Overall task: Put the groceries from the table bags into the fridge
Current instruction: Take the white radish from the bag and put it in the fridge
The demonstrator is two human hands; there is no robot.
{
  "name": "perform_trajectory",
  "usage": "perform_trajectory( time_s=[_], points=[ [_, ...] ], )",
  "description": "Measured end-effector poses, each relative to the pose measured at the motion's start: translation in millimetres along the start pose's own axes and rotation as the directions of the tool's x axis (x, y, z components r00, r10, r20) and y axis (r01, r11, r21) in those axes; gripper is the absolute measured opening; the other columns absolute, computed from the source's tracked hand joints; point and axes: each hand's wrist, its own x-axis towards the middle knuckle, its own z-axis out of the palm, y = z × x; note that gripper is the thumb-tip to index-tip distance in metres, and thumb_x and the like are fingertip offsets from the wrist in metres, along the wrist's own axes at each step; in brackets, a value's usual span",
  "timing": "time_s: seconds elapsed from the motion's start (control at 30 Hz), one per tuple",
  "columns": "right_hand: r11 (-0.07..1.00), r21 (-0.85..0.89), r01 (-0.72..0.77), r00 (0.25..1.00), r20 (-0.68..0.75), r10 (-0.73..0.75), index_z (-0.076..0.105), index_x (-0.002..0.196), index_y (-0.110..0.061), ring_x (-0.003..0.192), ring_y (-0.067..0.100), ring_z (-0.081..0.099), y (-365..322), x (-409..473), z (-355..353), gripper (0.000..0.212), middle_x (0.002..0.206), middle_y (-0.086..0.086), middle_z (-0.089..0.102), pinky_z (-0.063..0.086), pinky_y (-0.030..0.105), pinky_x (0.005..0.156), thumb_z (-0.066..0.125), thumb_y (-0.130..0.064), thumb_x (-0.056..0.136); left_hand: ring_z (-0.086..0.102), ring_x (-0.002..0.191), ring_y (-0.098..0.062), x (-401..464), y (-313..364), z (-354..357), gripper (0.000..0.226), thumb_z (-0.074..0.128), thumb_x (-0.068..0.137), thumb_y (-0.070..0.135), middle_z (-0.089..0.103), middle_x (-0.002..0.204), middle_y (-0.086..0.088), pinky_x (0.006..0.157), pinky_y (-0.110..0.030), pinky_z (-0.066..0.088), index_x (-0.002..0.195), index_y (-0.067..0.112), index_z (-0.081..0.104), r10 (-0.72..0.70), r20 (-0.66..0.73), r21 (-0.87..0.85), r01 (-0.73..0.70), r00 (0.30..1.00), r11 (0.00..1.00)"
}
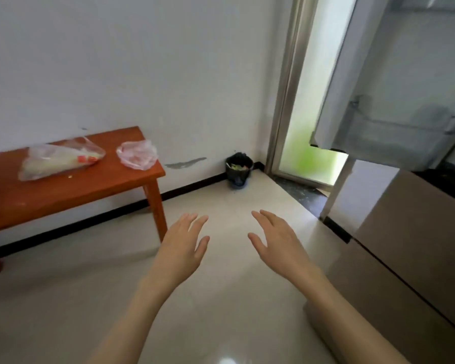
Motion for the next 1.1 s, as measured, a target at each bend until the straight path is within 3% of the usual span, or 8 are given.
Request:
perform_trajectory(
  time_s=[0.2,0.43,0.6,0.77,0.83,0.93,1.1],
  points=[
    [0.988,-0.027,0.155,0.988,-0.004,-0.155,0.03,0.144,-0.018,0.136,0.018,0.031,-109.6,79.0,52.6,0.052,0.148,0.001,0.035,0.022,0.028,0.111,0.041,-0.037,0.097,0.019,0.142,-0.021,-13.7,-128.0,-57.3,0.049,0.042,0.096,0.031,0.03,0.151,-0.004,0.115,-0.033,0.013,0.143,0.018,0.032,-0.154,-0.066,0.06,0.158,0.986,0.986],
    [0.982,0.015,0.189,0.977,0.093,-0.19,0.028,0.145,-0.021,0.138,0.016,0.029,-179.1,153.1,119.4,0.054,0.15,0.0,0.033,0.023,0.032,0.114,0.04,-0.042,0.096,0.015,0.144,-0.02,-21.1,-239.9,-70.4,0.051,0.037,0.097,0.034,0.027,0.152,-0.003,0.116,-0.034,0.011,0.145,0.019,0.026,-0.318,-0.035,0.106,0.32,0.947,0.942],
    [0.973,0.045,0.227,0.961,0.149,-0.231,0.028,0.144,-0.021,0.137,0.017,0.031,-206.7,215.7,154.9,0.054,0.149,0.0,0.033,0.024,0.031,0.112,0.041,-0.04,0.096,0.027,0.14,-0.025,-1.0,-301.8,-65.2,0.065,0.019,0.088,0.051,0.039,0.146,-0.008,0.113,-0.038,0.022,0.14,0.016,0.038,-0.409,-0.024,0.128,0.409,0.912,0.904],
    [0.964,0.086,0.251,0.949,0.176,-0.262,0.028,0.145,-0.02,0.138,0.02,0.03,-231.2,317.3,179.4,0.056,0.15,0.002,0.032,0.026,0.035,0.112,0.045,-0.038,0.095,0.044,0.129,-0.034,53.7,-370.8,-63.9,0.067,0.022,0.084,0.049,0.051,0.135,-0.014,0.103,-0.047,0.035,0.13,0.011,0.051,-0.464,-0.031,0.146,0.463,0.885,0.874],
    [0.956,0.103,0.274,0.942,0.173,-0.289,0.029,0.145,-0.02,0.138,0.021,0.029,-243.1,362.4,183.1,0.056,0.15,0.003,0.032,0.026,0.034,0.112,0.046,-0.037,0.095,0.033,0.137,-0.029,86.3,-394.7,-76.0,0.07,0.018,0.084,0.054,0.04,0.144,-0.01,0.11,-0.042,0.027,0.137,0.015,0.042,-0.491,-0.057,0.134,0.494,0.869,0.859],
    [0.939,0.135,0.317,0.93,0.151,-0.335,0.031,0.144,-0.018,0.134,0.024,0.034,-266.2,423.9,185.3,0.055,0.147,0.005,0.036,0.031,0.036,0.109,0.047,-0.036,0.094,0.014,0.144,-0.02,137.5,-432.4,-97.6,0.051,0.033,0.097,0.042,0.023,0.153,-0.003,0.116,-0.038,0.014,0.144,0.023,0.027,-0.528,-0.077,0.112,0.534,0.846,0.838],
    [0.922,0.201,0.33,0.911,0.188,-0.367,0.031,0.143,-0.018,0.136,0.023,0.033,-299.1,498.6,205.2,0.053,0.147,0.006,0.037,0.029,0.037,0.111,0.046,-0.036,0.095,0.011,0.144,-0.018,189.8,-485.6,-107.2,0.049,0.034,0.098,0.038,0.021,0.154,0.0,0.116,-0.038,0.013,0.144,0.025,0.026,-0.559,-0.079,0.095,0.564,0.826,0.82]
  ],
)
